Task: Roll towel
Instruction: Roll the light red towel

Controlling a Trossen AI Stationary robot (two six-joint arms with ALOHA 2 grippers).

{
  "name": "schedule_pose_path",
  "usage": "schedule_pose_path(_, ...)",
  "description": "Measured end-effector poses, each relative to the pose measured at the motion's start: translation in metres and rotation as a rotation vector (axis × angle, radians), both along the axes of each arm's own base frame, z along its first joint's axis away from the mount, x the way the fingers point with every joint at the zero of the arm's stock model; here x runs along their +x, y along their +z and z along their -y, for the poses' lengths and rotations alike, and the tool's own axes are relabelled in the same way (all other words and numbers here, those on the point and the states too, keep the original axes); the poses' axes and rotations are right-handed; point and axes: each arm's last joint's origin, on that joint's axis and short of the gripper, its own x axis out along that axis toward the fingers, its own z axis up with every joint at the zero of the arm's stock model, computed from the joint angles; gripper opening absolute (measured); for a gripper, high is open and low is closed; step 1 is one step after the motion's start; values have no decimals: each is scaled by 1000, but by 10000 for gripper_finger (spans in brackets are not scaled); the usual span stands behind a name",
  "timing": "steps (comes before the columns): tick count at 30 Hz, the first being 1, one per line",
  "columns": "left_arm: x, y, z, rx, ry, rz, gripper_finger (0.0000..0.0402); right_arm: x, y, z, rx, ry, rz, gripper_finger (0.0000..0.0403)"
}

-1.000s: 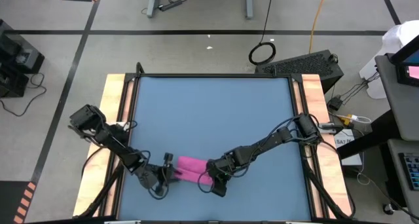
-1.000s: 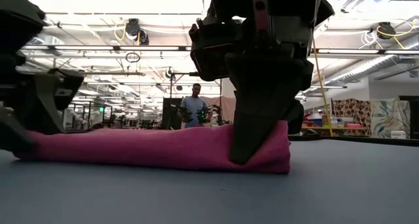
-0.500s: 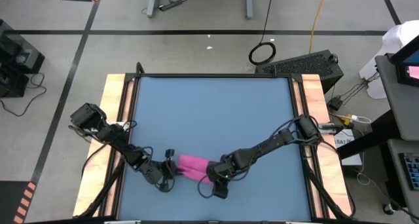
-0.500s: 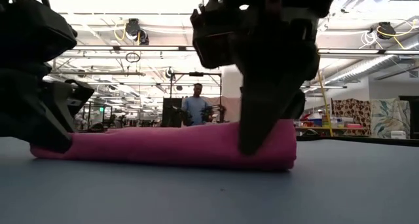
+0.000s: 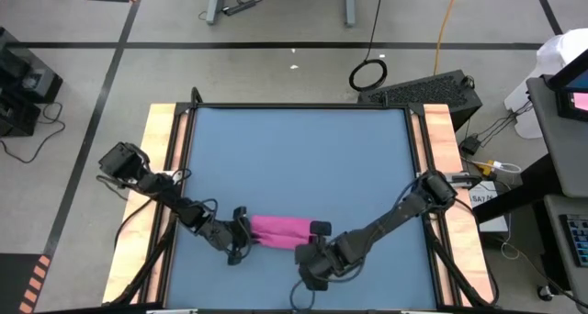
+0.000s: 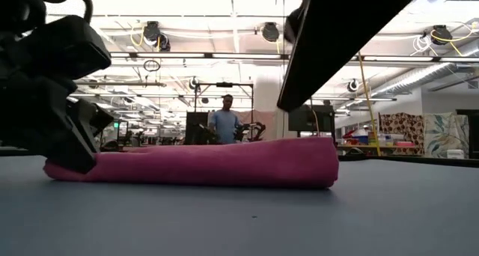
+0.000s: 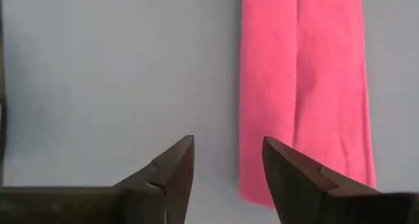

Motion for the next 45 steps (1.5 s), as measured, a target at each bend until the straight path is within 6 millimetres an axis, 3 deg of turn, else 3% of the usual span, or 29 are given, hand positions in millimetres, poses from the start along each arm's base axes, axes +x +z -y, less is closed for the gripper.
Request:
schedule_pose_path(5,4,0,-5,-45,15,-17,39,-3,-7,-10,-92,-13,44,171)
schedule_pose_path(14,6,0,-9,-74,10,-34,39,3,-35,-5,-189,-23,4,171)
schedule_pose_path(21,6,0,-9,-74,10,-36,38,5,-36,1,-205,-31,-13,173)
schedule_pose_path(32,6,-1,-9,-90,24,-39,38,3,-38,8,-159,-60,-88,222)
schedule_pose_path(36,6,-1,-9,-93,27,-39,38,7,-41,13,-123,-61,-112,198)
schedule_pose_path(45,7,0,-9,-99,25,-33,45,18,-52,26,-6,-61,-180,101)
